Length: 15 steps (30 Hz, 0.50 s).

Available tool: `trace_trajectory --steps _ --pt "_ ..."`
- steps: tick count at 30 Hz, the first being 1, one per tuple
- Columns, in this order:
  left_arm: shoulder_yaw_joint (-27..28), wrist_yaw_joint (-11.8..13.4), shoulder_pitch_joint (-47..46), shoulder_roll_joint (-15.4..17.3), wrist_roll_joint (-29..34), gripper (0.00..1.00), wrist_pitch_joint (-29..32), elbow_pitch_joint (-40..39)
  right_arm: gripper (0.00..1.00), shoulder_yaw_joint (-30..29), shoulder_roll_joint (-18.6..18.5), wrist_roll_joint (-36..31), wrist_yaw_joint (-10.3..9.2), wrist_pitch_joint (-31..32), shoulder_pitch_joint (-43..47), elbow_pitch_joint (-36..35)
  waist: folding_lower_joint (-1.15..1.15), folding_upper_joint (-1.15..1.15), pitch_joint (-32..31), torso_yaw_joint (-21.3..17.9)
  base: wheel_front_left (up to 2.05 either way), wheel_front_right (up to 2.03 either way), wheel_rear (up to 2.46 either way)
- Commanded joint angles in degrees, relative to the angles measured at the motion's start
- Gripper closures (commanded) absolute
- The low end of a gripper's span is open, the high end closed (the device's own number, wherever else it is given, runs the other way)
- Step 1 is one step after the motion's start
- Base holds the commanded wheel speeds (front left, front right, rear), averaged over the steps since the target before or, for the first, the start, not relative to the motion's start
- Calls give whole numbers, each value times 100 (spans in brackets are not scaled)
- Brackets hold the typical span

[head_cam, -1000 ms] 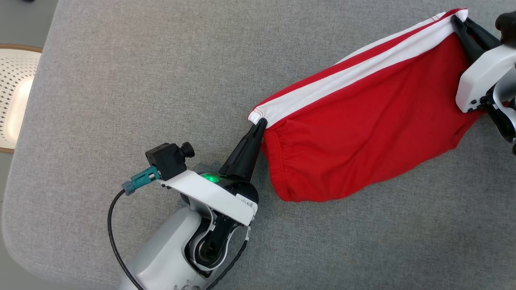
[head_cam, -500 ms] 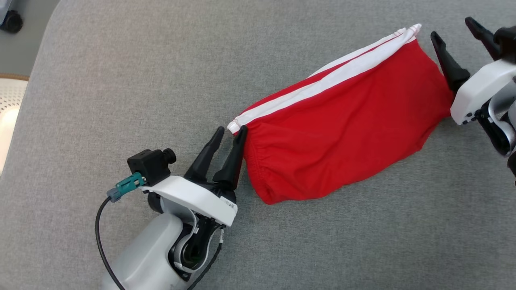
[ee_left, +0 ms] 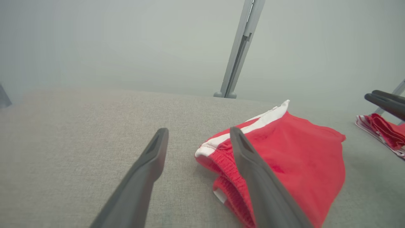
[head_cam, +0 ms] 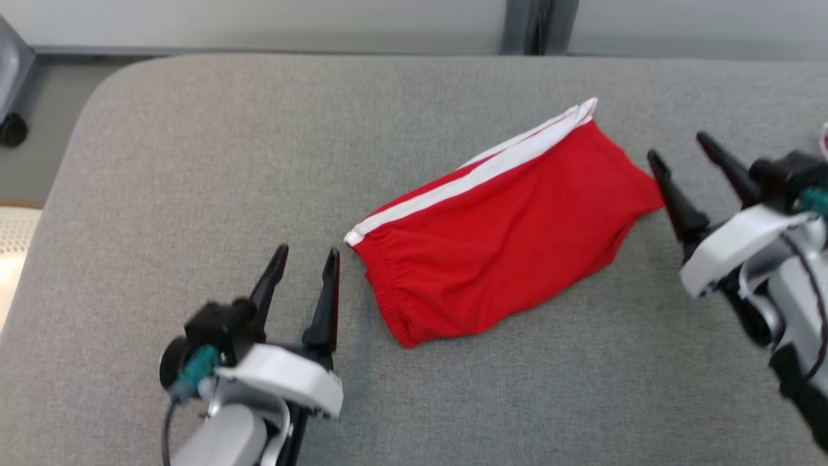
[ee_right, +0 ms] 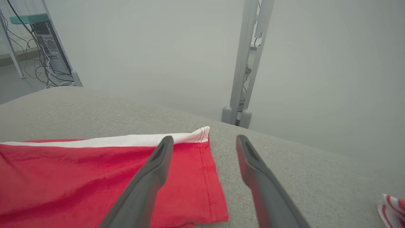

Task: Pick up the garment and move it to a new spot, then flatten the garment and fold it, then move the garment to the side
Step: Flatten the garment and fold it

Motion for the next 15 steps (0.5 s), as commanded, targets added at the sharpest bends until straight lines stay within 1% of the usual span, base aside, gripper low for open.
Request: trace_trajectory --steps 1,3,8,15 --pt "82 121 234 -16 218 0 -27 -86 0 -151 86 -82 -4 -31 295 -111 0 0 -248 -63 0 0 0" --pt "180 268 444 10 631 0 -29 -217 0 -402 199 -183 -4 -32 627 -277 0 0 -386 -83 0 0 0" --pt "479 514 1044 -159 1359 0 -29 -480 0 -1054 518 -446 -4 -31 1468 -686 0 0 -720 -70 0 0 0" --pt "901 697 1634 -437 2184 0 -30 -638 0 -1889 979 -925 -3 -32 2466 -1266 0 0 -1033 -25 0 0 0"
